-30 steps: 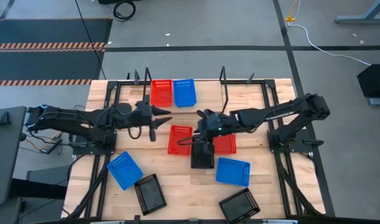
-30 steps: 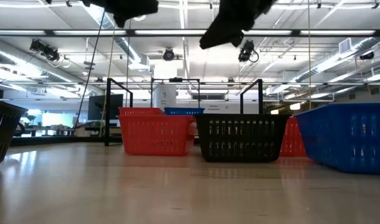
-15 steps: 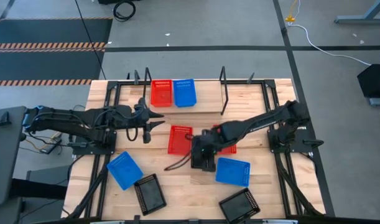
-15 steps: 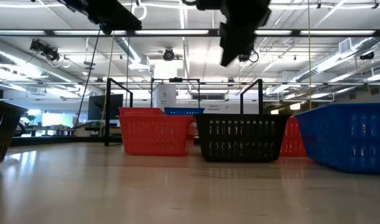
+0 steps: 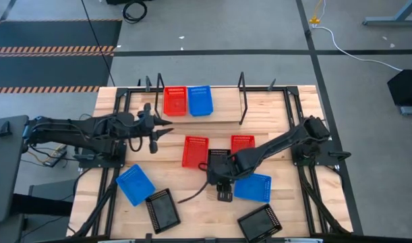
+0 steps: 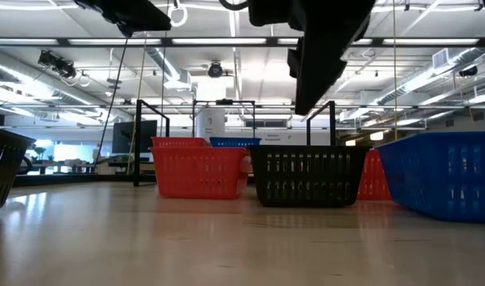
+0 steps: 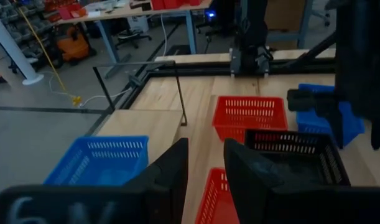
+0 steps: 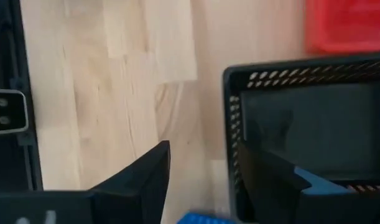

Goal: Stack baskets on shelf by color
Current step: Put the top black bin on the shelf

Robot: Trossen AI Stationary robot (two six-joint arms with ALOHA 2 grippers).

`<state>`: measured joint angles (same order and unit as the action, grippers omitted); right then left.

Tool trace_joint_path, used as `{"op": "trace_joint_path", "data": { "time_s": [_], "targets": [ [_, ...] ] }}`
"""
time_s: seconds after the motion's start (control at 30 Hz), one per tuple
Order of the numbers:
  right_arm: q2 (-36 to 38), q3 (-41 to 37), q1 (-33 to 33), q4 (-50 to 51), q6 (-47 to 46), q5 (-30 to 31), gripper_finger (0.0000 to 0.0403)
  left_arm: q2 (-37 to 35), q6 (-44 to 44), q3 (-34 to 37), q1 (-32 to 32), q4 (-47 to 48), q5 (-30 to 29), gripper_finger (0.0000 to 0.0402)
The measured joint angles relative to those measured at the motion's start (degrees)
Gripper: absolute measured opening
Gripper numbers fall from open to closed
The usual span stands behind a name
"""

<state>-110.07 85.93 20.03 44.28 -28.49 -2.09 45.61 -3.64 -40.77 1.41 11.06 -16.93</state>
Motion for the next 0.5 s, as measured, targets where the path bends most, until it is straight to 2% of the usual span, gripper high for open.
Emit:
{"op": "trace_joint_path", "data": {
  "time_s": [0.27, 0.5],
  "targets": [
    [-3.9, -0.1, 0.6, 0.8, -0.3, 3.4, 0.0191, -4.7, 1.8, 0.0, 0.0, 2.2, -0.4, 0.0109],
    [-6.6, -0.1, 0.4, 1.7, 0.2, 7.5, 0.0189, -5.6, 3.0, 0.0, 0.1, 4.4, -0.4, 0.0109]
  ]
}}
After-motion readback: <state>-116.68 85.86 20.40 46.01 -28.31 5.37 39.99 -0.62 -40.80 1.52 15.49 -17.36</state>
